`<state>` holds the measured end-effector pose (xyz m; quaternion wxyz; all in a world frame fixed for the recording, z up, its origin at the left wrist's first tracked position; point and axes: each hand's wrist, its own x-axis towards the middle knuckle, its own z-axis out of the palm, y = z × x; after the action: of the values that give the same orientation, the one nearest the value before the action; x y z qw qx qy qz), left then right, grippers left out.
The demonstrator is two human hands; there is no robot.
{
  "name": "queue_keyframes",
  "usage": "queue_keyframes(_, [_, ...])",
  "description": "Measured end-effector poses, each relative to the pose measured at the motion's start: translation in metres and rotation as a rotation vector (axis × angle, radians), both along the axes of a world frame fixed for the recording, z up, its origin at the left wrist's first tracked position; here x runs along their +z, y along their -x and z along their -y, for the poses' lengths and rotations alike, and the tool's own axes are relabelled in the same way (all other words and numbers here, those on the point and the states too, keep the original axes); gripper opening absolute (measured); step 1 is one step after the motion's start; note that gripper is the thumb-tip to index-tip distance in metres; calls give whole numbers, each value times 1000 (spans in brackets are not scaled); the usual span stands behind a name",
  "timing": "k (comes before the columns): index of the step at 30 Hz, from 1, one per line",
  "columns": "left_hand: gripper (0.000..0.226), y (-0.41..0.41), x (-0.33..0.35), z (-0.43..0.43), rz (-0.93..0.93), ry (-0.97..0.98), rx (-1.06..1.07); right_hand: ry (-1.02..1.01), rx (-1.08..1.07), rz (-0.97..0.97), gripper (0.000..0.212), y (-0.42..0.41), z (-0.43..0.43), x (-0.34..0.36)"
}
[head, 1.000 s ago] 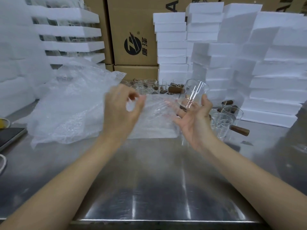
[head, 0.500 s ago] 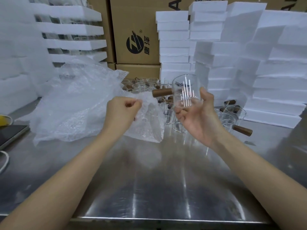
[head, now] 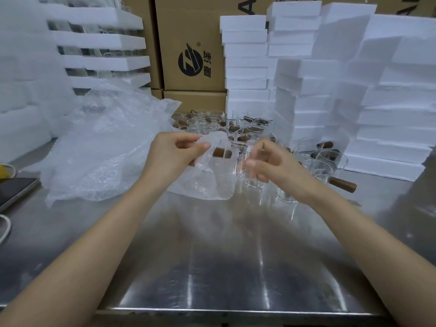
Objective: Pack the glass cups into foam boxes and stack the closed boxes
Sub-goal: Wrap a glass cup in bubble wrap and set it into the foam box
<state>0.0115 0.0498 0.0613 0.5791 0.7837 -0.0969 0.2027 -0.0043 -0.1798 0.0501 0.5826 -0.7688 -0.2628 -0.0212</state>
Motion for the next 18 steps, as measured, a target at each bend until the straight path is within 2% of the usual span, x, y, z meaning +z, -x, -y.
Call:
queue_keyframes(3, [25,8,1,10,74,-3,-95,65,-39,32,23,3,-9,-2])
queue_keyframes(7, [27,19,-3,24,261,-35,-64,61,-85,43,12,7,-18,-6])
queue_keyframes(11, [7,32,-14,43,640,-306,-119,59,-176,87,31,8,-36,-17])
queue_keyframes(14, [27,37,-25,58,738,-467,-278,120,-188,-5,44,9,-32,-31])
queue_keyframes(15, [32,37,-25,58,777,-459,-285,149,-216,-40,50,9,-31,-33])
queue_keyframes(16, [34,38,-24,58,811,-410,-242,86,-256,-64,50,8,-32,-33])
queue_keyframes(18, [43,36,-20,54,766,-216,4,-179,-302,-48,35,5,-36,-27])
